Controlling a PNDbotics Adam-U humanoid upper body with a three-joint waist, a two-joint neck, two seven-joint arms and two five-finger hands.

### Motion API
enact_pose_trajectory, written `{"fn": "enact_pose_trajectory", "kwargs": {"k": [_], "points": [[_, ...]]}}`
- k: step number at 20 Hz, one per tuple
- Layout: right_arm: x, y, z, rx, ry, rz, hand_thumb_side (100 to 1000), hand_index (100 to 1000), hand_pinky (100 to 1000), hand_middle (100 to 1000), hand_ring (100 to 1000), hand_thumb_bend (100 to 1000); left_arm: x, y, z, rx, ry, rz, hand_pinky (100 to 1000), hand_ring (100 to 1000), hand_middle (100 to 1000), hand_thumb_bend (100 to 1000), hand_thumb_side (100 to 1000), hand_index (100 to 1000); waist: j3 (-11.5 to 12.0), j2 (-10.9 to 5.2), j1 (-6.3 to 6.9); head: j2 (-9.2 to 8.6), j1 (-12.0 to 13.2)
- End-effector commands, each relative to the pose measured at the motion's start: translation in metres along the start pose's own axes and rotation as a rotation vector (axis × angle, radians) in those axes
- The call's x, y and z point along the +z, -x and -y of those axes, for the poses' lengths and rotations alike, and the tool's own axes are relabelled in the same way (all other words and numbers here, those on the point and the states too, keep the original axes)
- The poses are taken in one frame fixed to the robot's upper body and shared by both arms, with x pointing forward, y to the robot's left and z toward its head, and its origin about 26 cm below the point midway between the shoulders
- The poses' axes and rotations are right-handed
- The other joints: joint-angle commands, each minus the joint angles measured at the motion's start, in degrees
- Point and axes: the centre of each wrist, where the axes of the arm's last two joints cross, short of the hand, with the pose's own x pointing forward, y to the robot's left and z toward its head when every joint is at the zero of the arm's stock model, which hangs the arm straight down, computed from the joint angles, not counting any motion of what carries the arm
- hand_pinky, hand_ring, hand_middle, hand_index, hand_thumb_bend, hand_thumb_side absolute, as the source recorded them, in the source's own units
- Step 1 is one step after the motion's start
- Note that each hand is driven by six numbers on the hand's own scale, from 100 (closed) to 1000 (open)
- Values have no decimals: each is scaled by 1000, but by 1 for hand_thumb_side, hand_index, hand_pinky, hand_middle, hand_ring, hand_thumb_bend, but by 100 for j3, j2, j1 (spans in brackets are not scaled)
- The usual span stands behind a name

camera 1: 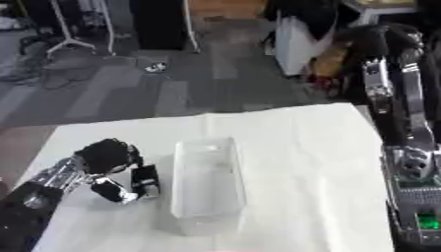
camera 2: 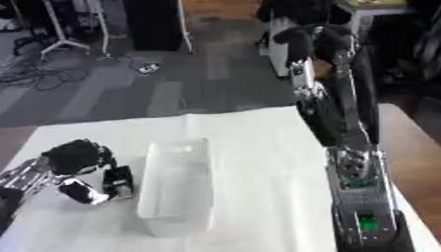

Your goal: Pick up objects on the table and place them in the box.

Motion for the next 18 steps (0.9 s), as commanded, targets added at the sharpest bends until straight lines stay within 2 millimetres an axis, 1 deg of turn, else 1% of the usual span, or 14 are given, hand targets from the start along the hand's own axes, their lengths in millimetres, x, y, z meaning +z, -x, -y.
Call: {"fn": "enact_pose_trajectory", "kwargs": {"k": [1,2,5,7,8,11,18], "points": [[-6,-5,3,-2,13,26,984,637,318,364,342,124,2,11,-11,-11,-54,-25,117,217,207,100,776,413,15,-59,-3,-26,28],[-6,-5,3,-1,13,26,984,637,318,364,343,124,2,12,-12,-13,-61,-30,102,197,183,100,782,401,19,-59,-2,-24,28],[-6,-4,3,1,12,24,983,636,319,364,343,123,5,16,-17,-18,-71,-47,100,134,112,100,792,374,31,-63,0,-20,21],[-6,-4,3,2,11,23,984,637,318,364,342,123,6,19,-23,-17,-79,-60,100,100,100,100,795,363,42,-69,4,-6,16],[-5,-4,3,2,11,21,983,638,318,364,342,124,6,21,-27,-16,-85,-66,100,100,100,100,795,360,48,-75,8,1,16],[-4,-3,4,3,14,16,984,638,318,364,342,125,6,27,-44,-1,-115,-87,100,100,100,100,791,356,55,-90,17,-5,14],[-4,-3,4,8,9,11,986,637,319,364,342,125,3,38,-95,69,-211,-132,100,100,100,100,785,354,71,-118,45,-3,-32]]}}
